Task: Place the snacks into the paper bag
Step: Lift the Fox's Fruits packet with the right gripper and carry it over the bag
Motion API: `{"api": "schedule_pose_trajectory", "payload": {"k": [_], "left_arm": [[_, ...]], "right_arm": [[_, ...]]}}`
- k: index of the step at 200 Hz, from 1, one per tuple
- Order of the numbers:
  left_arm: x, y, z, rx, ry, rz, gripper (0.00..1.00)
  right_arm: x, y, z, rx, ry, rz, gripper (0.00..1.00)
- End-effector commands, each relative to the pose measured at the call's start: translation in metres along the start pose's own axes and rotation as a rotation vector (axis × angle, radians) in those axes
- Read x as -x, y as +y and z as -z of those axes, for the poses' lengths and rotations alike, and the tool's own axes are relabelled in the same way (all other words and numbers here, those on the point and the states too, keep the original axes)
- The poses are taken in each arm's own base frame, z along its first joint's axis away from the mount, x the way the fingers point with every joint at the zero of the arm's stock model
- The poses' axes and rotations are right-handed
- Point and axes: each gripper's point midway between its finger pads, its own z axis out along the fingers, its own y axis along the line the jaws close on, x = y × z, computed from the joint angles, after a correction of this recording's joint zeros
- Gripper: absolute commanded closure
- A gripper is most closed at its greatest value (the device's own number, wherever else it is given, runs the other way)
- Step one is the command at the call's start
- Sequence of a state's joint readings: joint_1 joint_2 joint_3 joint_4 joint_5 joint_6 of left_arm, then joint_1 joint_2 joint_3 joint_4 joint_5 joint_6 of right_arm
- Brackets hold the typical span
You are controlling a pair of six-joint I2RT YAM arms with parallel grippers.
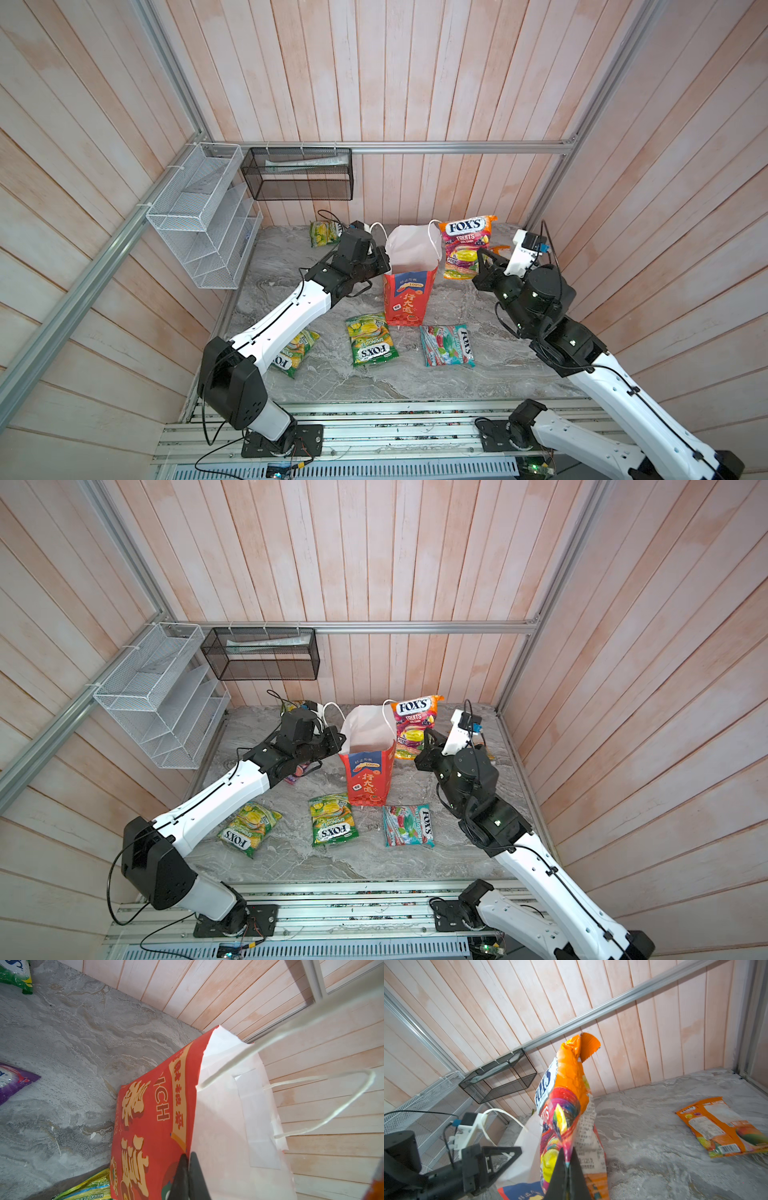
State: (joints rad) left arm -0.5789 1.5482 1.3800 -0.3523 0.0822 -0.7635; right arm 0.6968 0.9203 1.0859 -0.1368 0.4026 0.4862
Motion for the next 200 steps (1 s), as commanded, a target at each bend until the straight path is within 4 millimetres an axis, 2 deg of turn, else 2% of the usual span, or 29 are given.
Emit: {"api": "schedule_pose_trajectory", "payload": {"k": [1,17,36,80,108,144,177,200], "left_arm": [[0.017,-0.019,0.011,-0.057,-0.05,-0.016,1.0],[0.015,-0.019,0.008,-0.055,-0.045,-0.016,1.0],[0.014,-0.019,0.006,-0.059,-0.04,-0.016,1.0],[0.015,-0.018,0.005,-0.054,-0.044,-0.018,1.0],[0.015,-0.018,0.006,-0.053,-0.047,-0.019,1.0],[0.014,-0.019,0.005,-0.061,-0.04,-0.016,1.0],[0.016,-0.016,0.007,-0.05,-0.053,-0.017,1.0],[0.016,-0.015,0.004,-0.047,-0.051,-0.017,1.0]], "right_arm": [[0.036,0.025,0.002,-0.02,-0.101,0.032,1.0],[0.042,0.045,-0.006,-0.011,-0.099,0.049,1.0],[0.037,0.065,-0.023,-0.009,-0.08,0.076,1.0],[0.011,0.079,-0.074,-0.089,-0.033,0.176,1.0],[-0.014,0.076,-0.098,-0.153,0.012,0.227,1.0],[-0.04,0.066,-0.115,-0.203,0.068,0.275,1.0],[-0.059,0.056,-0.128,-0.24,0.132,0.336,1.0],[-0.071,0.049,-0.13,-0.258,0.173,0.357,1.0]]}}
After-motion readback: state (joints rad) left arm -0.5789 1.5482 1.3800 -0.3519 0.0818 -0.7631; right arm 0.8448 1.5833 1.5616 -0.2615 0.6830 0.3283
